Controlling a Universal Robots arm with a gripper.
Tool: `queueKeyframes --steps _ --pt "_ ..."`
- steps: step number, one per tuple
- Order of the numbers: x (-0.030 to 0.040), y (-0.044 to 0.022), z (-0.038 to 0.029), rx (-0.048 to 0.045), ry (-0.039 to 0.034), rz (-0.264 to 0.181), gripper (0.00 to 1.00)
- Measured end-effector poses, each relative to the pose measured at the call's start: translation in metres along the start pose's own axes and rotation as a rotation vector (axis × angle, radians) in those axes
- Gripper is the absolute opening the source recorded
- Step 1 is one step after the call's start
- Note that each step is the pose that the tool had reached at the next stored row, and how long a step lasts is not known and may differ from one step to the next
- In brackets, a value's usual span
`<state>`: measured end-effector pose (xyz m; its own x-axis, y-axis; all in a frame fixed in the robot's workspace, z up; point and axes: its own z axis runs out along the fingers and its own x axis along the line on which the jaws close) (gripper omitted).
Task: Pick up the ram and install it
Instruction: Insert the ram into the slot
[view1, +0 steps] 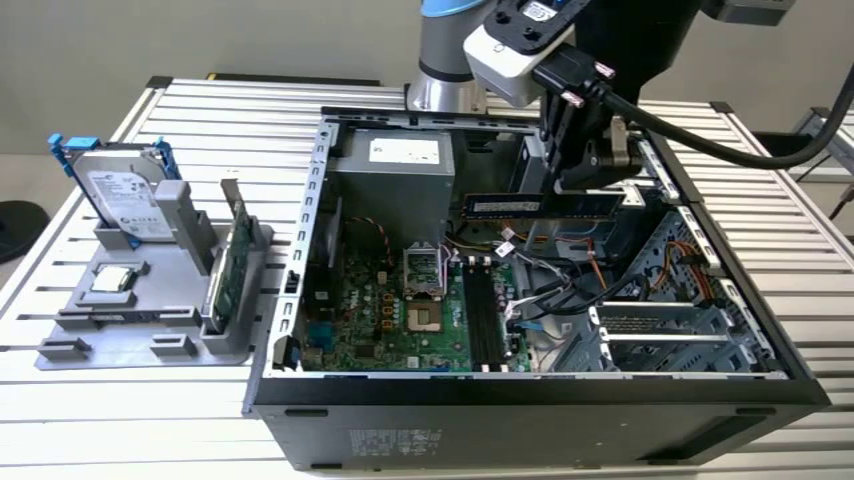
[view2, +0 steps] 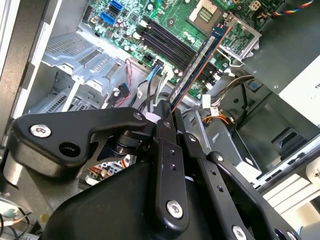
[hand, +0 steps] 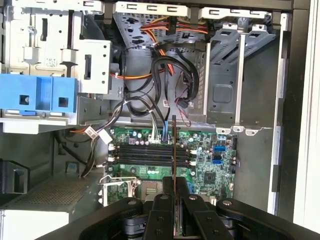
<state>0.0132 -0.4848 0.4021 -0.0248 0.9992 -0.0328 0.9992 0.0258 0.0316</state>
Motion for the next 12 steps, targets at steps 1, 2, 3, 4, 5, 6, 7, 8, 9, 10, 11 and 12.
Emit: queueKeyframes --steps 1,2,3,4,5,6,7,8,9,10,11,12 --pt "0.0003 0.0 0.0 0.0 0.0 0.0 0.0" --pt "0.0007 0.0001 0.0001 0.0 0.0 0.0 0.0" --pt "0.0011 0.0001 0.0001 0.0 0.0 0.0 0.0" --pt "0.0014 0.0001 0.0001 0.0 0.0001 0.0 0.0" --pt "0.0017 0.0001 0.0002 0.0 0.0001 0.0 0.0" --pt "0.002 0.0001 0.0002 0.0 0.0001 0.0 0.0" --pt "0.0024 0.0002 0.0001 0.0 0.0 0.0 0.0" --pt "0.0027 0.0002 0.0002 0.0 0.0 0.0 0.0" --pt "0.003 0.0002 0.0002 0.0 0.0 0.0 0.0" --pt "0.0033 0.0003 0.0002 0.0 0.0 0.0 0.0" --pt "0.0036 0.0003 0.0002 0.0 0.0 0.0 0.0" --pt "0.0039 0.0003 0.0002 0.0 0.0 0.0 0.0"
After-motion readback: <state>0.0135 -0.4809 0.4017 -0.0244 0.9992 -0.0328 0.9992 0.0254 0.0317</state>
